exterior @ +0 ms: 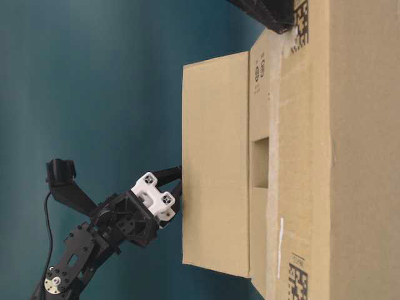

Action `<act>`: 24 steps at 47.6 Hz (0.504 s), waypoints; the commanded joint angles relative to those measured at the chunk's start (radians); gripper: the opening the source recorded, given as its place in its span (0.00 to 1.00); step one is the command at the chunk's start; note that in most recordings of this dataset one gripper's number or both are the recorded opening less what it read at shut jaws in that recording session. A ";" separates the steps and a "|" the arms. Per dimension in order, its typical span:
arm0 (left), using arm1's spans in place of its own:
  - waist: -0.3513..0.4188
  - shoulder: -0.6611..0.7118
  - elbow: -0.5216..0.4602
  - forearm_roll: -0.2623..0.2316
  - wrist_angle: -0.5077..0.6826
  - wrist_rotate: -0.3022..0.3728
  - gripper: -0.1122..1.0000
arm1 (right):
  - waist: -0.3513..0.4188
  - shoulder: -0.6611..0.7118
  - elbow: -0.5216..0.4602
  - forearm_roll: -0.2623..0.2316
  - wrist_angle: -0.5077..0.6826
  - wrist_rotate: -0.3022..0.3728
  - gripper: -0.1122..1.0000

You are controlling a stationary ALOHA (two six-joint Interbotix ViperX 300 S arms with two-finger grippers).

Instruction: Close the cardboard box.

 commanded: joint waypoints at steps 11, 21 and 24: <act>-0.021 -0.031 -0.046 0.000 0.071 -0.002 0.10 | -0.006 -0.005 -0.017 0.003 -0.009 -0.002 0.10; -0.044 -0.058 -0.055 0.000 0.120 -0.006 0.10 | -0.008 -0.005 -0.015 0.003 -0.009 -0.002 0.10; -0.057 -0.067 -0.052 0.000 0.132 -0.009 0.10 | -0.009 -0.005 -0.015 0.003 -0.008 -0.002 0.10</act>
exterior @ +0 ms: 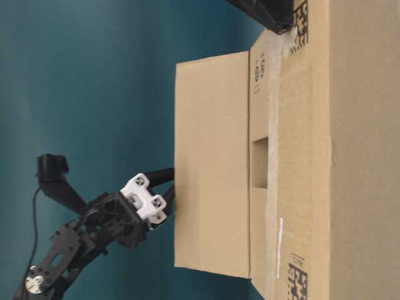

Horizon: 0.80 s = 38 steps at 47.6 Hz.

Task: Close the cardboard box.
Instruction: 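Fold the far flap down over the box with the left gripper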

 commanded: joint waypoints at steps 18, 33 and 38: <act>-0.163 -0.100 0.052 -0.002 0.054 -0.048 0.10 | -0.014 -0.005 -0.015 0.003 -0.009 -0.002 0.10; -0.298 -0.147 0.158 -0.002 0.009 -0.152 0.10 | -0.020 -0.005 -0.017 0.003 -0.009 -0.002 0.10; -0.324 -0.156 0.201 -0.002 -0.026 -0.178 0.10 | -0.021 -0.005 -0.017 0.003 -0.008 -0.002 0.10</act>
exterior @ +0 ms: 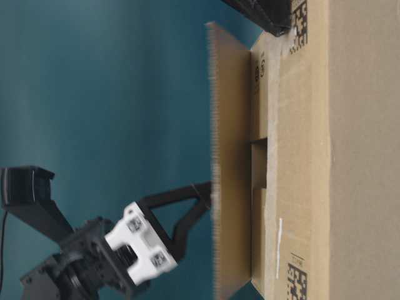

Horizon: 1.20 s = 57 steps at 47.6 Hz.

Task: Close the cardboard box.
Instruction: 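Fold the far flap down over the box with the left gripper, then press both top flaps flat along the seam with both grippers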

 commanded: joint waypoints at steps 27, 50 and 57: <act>-0.067 -0.044 0.256 -0.002 -0.417 -0.121 0.10 | -0.028 -0.005 -0.017 0.003 -0.012 -0.002 0.10; -0.078 -0.055 0.279 -0.002 -0.449 -0.120 0.10 | -0.110 -0.005 -0.017 0.005 -0.015 -0.002 0.10; -0.083 -0.055 0.281 -0.002 -0.460 -0.120 0.10 | -0.114 -0.003 -0.012 0.005 -0.015 -0.002 0.10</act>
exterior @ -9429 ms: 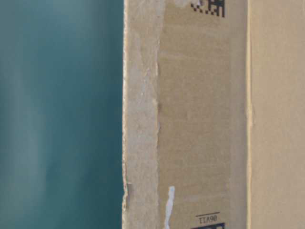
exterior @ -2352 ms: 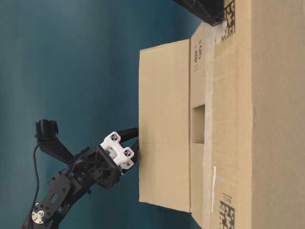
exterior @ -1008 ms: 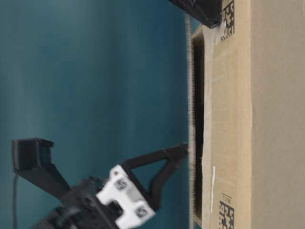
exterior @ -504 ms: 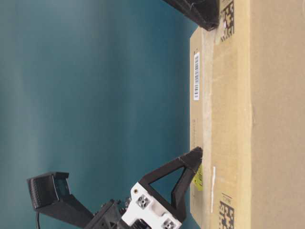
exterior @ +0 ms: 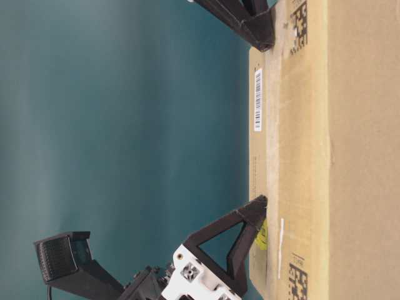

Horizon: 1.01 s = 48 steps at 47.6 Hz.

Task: Close the cardboard box.
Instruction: 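Press both top flaps flat along the seam with both grippers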

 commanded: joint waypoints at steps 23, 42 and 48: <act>-0.025 -0.029 0.011 -0.002 -0.046 0.002 0.10 | -0.032 0.025 -0.009 0.006 -0.005 0.006 0.10; -0.035 -0.140 0.178 -0.002 -0.341 0.018 0.10 | -0.032 0.025 -0.008 0.006 -0.008 0.008 0.10; -0.035 -0.164 0.252 -0.002 -0.476 0.040 0.10 | -0.032 0.025 -0.008 0.006 -0.009 0.008 0.10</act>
